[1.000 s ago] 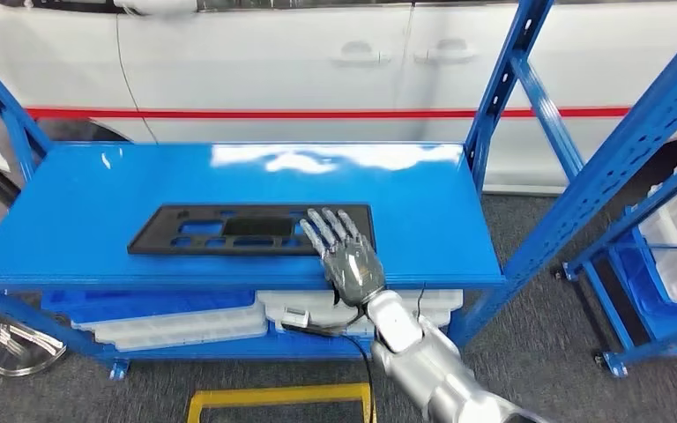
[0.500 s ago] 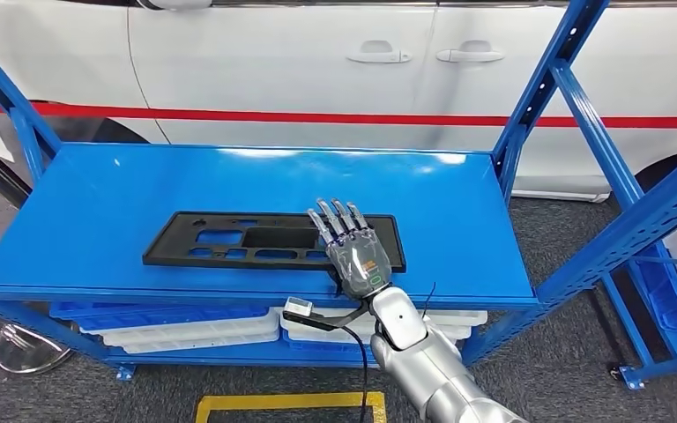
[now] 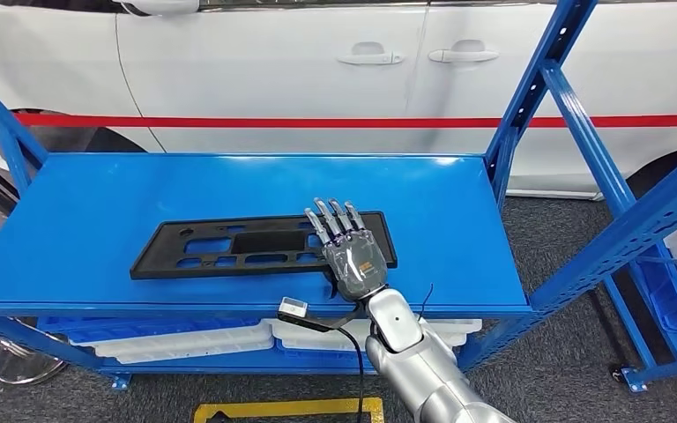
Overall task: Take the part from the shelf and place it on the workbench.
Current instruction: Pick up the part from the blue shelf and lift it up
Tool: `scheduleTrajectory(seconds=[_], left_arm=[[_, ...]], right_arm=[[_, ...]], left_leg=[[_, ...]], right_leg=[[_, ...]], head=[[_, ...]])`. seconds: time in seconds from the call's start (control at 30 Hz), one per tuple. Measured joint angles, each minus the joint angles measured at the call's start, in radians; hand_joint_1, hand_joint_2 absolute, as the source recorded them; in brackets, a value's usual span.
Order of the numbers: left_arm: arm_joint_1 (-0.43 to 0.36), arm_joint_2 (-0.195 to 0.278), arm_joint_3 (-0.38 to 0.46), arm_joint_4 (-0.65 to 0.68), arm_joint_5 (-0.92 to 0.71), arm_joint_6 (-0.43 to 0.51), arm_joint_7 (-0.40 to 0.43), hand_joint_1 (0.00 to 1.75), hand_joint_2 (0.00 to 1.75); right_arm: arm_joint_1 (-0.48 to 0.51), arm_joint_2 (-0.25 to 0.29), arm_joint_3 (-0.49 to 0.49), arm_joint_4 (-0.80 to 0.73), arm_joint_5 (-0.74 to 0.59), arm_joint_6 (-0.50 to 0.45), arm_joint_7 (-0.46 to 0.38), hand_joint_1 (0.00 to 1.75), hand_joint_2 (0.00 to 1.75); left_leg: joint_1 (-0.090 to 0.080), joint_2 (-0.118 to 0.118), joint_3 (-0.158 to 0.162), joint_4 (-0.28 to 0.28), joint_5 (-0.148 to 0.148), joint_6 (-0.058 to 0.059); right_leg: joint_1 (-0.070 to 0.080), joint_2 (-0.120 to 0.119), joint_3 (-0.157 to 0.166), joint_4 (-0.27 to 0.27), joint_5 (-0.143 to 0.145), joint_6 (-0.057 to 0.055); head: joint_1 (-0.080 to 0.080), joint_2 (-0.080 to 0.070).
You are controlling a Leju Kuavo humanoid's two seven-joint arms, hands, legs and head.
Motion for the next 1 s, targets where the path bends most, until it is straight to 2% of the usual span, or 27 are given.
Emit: scheduleTrajectory(seconds=[0.1, 0.13, 0.17, 0.23, 0.27, 0.3, 0.33, 0.37, 0.43, 0.47, 0.53, 0.6, 0.63, 0.67, 0.77, 0.8, 0.83, 0.87, 0.93, 0.97, 1.0], left_arm=[[0.0, 0.0, -0.003, 0.0, 0.004, 0.002, -0.003, 0.0, 0.0], [-0.001, -0.001, -0.004, 0.0, 0.006, 0.003, -0.004, 0.0, 0.0], [-0.002, -0.001, -0.005, 0.0, 0.008, 0.004, -0.005, 0.0, 0.0], [-0.005, -0.001, -0.006, 0.0, 0.011, 0.006, -0.007, 0.0, 0.0], [-0.005, -0.001, -0.007, 0.0, 0.013, 0.007, -0.007, 0.0, 0.0], [-0.004, -0.001, -0.007, 0.0, 0.014, 0.008, -0.007, 0.0, 0.0], [-0.004, -0.001, -0.007, 0.0, 0.016, 0.01, -0.007, 0.0, 0.0], [-0.003, -0.001, -0.007, 0.0, 0.017, 0.012, -0.007, 0.0, 0.0], [-0.004, -0.001, -0.007, 0.0, 0.018, 0.015, -0.007, 0.0, 0.0], [-0.004, -0.001, -0.007, 0.0, 0.019, 0.016, -0.007, 0.0, 0.0], [-0.004, -0.001, -0.008, 0.0, 0.019, 0.017, -0.006, 0.0, 0.0], [-0.003, -0.001, -0.008, 0.0, 0.019, 0.017, -0.006, 0.0, 0.0], [-0.004, -0.001, -0.008, 0.0, 0.019, 0.017, -0.006, 0.0, 0.0], [-0.004, -0.001, -0.008, 0.0, 0.019, 0.017, -0.006, 0.0, 0.0], [-0.003, 0.0, -0.008, 0.0, 0.019, 0.017, -0.005, 0.0, 0.0], [-0.001, 0.0, -0.008, 0.0, 0.019, 0.017, -0.005, 0.0, 0.0], [0.0, 0.0, -0.008, 0.0, 0.019, 0.017, -0.005, 0.0, 0.0], [0.0, 0.001, -0.008, 0.0, 0.019, 0.017, -0.005, 0.0, 0.0], [-0.002, 0.002, -0.008, 0.0, 0.02, 0.017, -0.004, 0.0, 0.0], [-0.004, 0.003, -0.008, 0.0, 0.02, 0.017, -0.005, 0.0, 0.0], [-0.005, 0.003, -0.008, 0.0, 0.021, 0.017, -0.005, 0.0, 0.0]], right_arm=[[0.001, 0.017, 0.013, 0.004, 0.006, 0.0, -0.009, 0.0, 1.75], [0.001, 0.022, 0.021, 0.006, 0.006, 0.0, -0.011, 0.0, 1.75], [0.001, 0.029, 0.03, 0.008, 0.005, 0.0, -0.013, 0.1, 1.75], [0.004, 0.039, 0.048, 0.016, -0.001, 0.0, -0.018, 0.93, 1.75], [0.007, 0.043, 0.057, 0.022, -0.006, 0.0, -0.02, 1.37, 1.75], [0.01, 0.046, 0.066, 0.027, -0.011, 0.0, -0.021, 1.71, 1.75], [0.013, 0.048, 0.075, 0.033, -0.017, 0.0, -0.023, 1.75, 1.75], [0.014, 0.051, 0.084, 0.037, -0.025, 0.0, -0.025, 1.75, 1.75], [0.013, 0.054, 0.097, 0.044, -0.04, 0.0, -0.028, 1.75, 1.75], [0.013, 0.054, 0.102, 0.046, -0.047, 0.0, -0.029, 1.75, 1.75], [0.014, 0.055, 0.111, 0.051, -0.055, 0.0, -0.029, 1.75, 1.75], [0.014, 0.055, 0.116, 0.055, -0.057, 0.0, -0.029, 1.75, 1.75], [0.014, 0.056, 0.119, 0.055, -0.057, 0.0, -0.029, 1.75, 1.75], [0.013, 0.056, 0.122, 0.056, -0.057, 0.0, -0.029, 1.75, 1.75], [0.014, 0.057, 0.128, 0.059, -0.057, 0.0, -0.028, 1.75, 1.75], [0.015, 0.057, 0.129, 0.061, -0.058, 0.0, -0.028, 1.75, 1.75], [0.016, 0.057, 0.129, 0.062, -0.058, 0.0, -0.027, 1.75, 1.75], [0.015, 0.057, 0.129, 0.063, -0.058, 0.0, -0.026, 1.75, 1.75], [0.014, 0.057, 0.129, 0.064, -0.058, 0.0, -0.023, 1.75, 1.75], [0.013, 0.056, 0.129, 0.064, -0.058, 0.0, -0.022, 1.75, 1.75], [0.012, 0.056, 0.129, 0.064, -0.058, 0.0, -0.02, 1.75, 1.75]], left_leg=[[0.002, -0.001, 0.002, -0.009, 0.002, 0.016], [0.004, -0.001, 0.004, -0.013, 0.004, 0.023], [0.007, 0.0, 0.006, -0.018, 0.006, 0.029], [0.008, 0.001, 0.007, -0.02, 0.006, 0.034], [0.008, 0.001, 0.007, -0.02, 0.006, 0.034], [0.009, 0.0, 0.007, -0.019, 0.005, 0.034], [0.01, 0.0, 0.008, -0.019, 0.004, 0.032], [0.012, -0.001, 0.01, -0.018, 0.002, 0.029], [0.013, -0.003, 0.013, -0.013, -0.004, 0.02], [0.013, -0.004, 0.013, -0.012, -0.006, 0.013], [0.011, -0.004, 0.013, -0.014, -0.007, -0.001], [0.014, -0.003, 0.017, -0.016, -0.009, -0.015], [0.016, -0.002, 0.013, -0.002, -0.021, -0.019], [0.017, -0.001, -0.001, 0.03, -0.043, -0.022], [0.016, -0.001, -0.09, 0.22, -0.13, -0.025], [0.015, -0.001, -0.111, 0.262, -0.139, -0.024], [0.015, -0.001, -0.114, 0.265, -0.127, -0.022], [0.013, -0.001, -0.096, 0.225, -0.096, -0.017], [0.007, -0.001, -0.03, 0.088, -0.032, -0.003], [0.004, -0.001, -0.003, 0.032, -0.013, 0.003], [0.0, 0.0, 0.01, 0.004, -0.008, 0.008]], right_leg=[[0.001, 0.0, -0.004, 0.005, -0.006, 0.012], [0.0, -0.001, -0.011, 0.021, -0.018, 0.017], [-0.002, -0.001, -0.026, 0.054, -0.04, 0.022], [-0.01, -0.001, -0.085, 0.173, -0.099, 0.03], [-0.015, -0.002, -0.116, 0.234, -0.12, 0.033], [-0.019, -0.002, -0.137, 0.27, -0.125, 0.036], [-0.022, -0.002, -0.14, 0.268, -0.108, 0.039], [-0.026, -0.003, -0.122, 0.226, -0.075, 0.04], [-0.027, -0.004, -0.059, 0.09, -0.009, 0.04], [-0.025, -0.004, -0.037, 0.041, 0.006, 0.038], [-0.018, -0.002, -0.025, 0.011, 0.006, 0.033], [-0.018, 0.0, -0.022, 0.005, 0.009, 0.02], [-0.019, 0.0, -0.018, 0.0, 0.012, 0.012], [-0.021, -0.001, -0.015, -0.005, 0.013, 0.005], [-0.014, -0.003, -0.011, -0.006, 0.011, -0.009], [-0.01, -0.003, -0.011, -0.004, 0.01, -0.011], [-0.006, -0.002, -0.01, -0.002, 0.009, -0.013], [-0.003, -0.001, -0.009, -0.001, 0.007, -0.014], [0.003, 0.0, -0.005, 0.002, 0.003, -0.013], [0.006, 0.001, -0.005, 0.004, 0.001, -0.011], [0.006, 0.001, -0.006, 0.005, 0.001, -0.008]], head=[[0.0, 0.0], [0.0, 0.0], [0.0, 0.0], [0.0, 0.0], [0.0, 0.0], [0.0, 0.0], [0.0, 0.0], [0.0, 0.0], [0.001, 0.0], [0.0, 0.0], [0.0, 0.0], [0.0, 0.0], [0.0, 0.0], [0.0, 0.0], [0.0, 0.0], [0.0, 0.0], [0.0, 0.0], [0.0, 0.0], [0.0, 0.0], [0.0, 0.0], [0.0, 0.0]])
